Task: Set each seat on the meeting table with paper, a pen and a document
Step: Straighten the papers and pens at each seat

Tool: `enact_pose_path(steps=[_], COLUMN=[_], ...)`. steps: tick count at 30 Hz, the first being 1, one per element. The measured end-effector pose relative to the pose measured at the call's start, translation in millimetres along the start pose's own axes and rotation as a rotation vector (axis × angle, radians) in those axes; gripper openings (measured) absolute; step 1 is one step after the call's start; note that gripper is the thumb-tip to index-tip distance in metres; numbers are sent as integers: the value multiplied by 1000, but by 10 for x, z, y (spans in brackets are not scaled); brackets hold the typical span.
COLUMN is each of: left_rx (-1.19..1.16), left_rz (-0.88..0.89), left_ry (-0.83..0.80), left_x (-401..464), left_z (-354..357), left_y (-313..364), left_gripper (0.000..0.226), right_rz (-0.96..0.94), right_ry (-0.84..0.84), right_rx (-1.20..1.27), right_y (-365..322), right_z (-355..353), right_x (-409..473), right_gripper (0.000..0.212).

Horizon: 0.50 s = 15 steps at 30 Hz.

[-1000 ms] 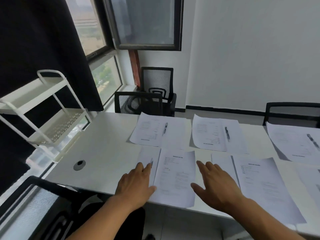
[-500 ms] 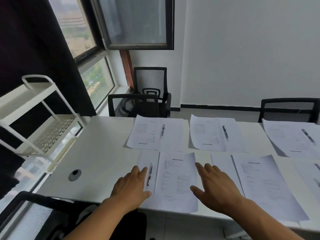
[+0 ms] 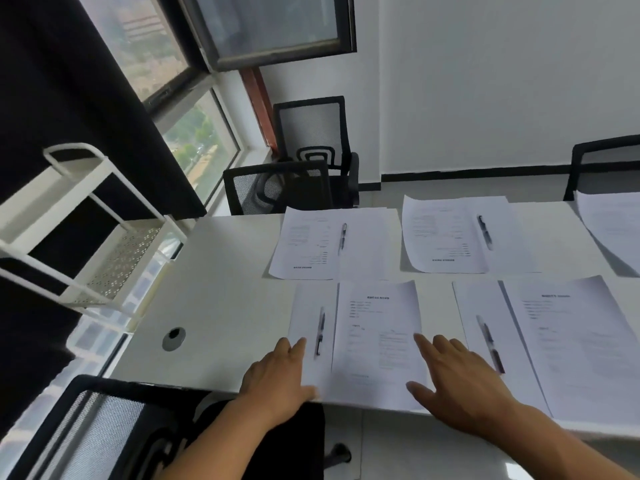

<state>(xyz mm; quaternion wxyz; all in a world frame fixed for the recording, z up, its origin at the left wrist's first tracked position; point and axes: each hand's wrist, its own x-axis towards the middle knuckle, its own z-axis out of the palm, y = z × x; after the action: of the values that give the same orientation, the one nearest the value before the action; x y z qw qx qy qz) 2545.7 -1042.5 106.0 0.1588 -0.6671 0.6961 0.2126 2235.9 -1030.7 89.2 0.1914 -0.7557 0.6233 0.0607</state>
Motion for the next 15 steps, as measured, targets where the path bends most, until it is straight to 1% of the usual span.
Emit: enact_pose_path(steps=[6,12,15], left_rx=[-1,80,103], left_rz=[24,96,112], left_ry=[-37,-91,-114], left_x=[280,737,910], left_z=[86,222,309], left_y=[-222,-508,-608], left_gripper=[100,100,100], right_rz=[57,94,103], right_ry=[-49,-79,-92], right_rx=[3,-13,-10], right_y=[-51,-203,-240], right_z=[236,459,570], right_x=[143,436,581], right_gripper=[87,81,84])
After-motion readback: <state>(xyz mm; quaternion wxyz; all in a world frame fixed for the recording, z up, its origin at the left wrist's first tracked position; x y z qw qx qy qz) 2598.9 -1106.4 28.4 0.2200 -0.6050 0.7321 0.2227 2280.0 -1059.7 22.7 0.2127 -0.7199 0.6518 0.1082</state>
